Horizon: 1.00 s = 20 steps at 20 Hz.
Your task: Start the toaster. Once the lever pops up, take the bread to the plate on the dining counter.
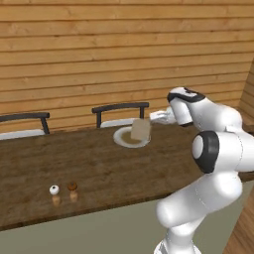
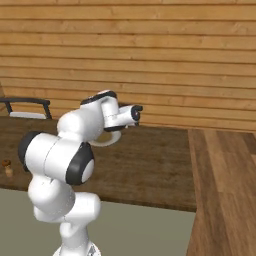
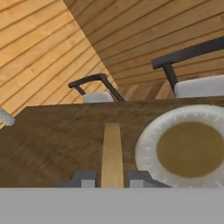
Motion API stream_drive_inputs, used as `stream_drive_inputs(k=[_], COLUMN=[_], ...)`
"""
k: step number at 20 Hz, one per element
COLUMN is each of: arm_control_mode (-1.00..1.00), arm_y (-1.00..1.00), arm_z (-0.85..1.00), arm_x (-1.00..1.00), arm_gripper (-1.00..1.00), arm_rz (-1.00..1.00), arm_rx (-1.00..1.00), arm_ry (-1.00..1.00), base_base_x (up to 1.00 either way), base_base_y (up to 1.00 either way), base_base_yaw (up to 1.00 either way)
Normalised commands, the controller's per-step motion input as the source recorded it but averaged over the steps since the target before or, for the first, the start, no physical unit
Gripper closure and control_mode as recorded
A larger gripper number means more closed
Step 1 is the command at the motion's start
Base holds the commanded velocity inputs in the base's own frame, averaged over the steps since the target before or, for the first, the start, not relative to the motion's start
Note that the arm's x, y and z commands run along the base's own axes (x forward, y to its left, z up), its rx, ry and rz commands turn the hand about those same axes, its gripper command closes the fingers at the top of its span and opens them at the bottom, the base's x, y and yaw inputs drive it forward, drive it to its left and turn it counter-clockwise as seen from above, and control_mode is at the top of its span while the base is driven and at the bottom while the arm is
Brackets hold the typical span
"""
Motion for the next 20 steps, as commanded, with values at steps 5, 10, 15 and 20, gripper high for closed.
stream_drive_inputs(k=[5,10,15,20], arm_control_mode=[-1.0,-1.0,-1.0,-1.0], arm_y=[0.0,0.02,0.16,0.16], arm_z=[-0.22,-0.16,-0.2,-0.06], arm_x=[0.21,0.12,0.11,0.23], arm_gripper=[1.0,1.0,1.0,1.0], arm_rz=[0.02,0.01,0.01,0.01], arm_rx=[0.01,0.0,0.0,0.0], arm_ry=[-0.02,-0.05,-0.04,-0.06], base_base_x=[0.0,0.0,0.0,0.0], base_base_y=[0.0,0.0,0.0,0.0], base_base_yaw=[0.0,0.0,0.0,0.0])
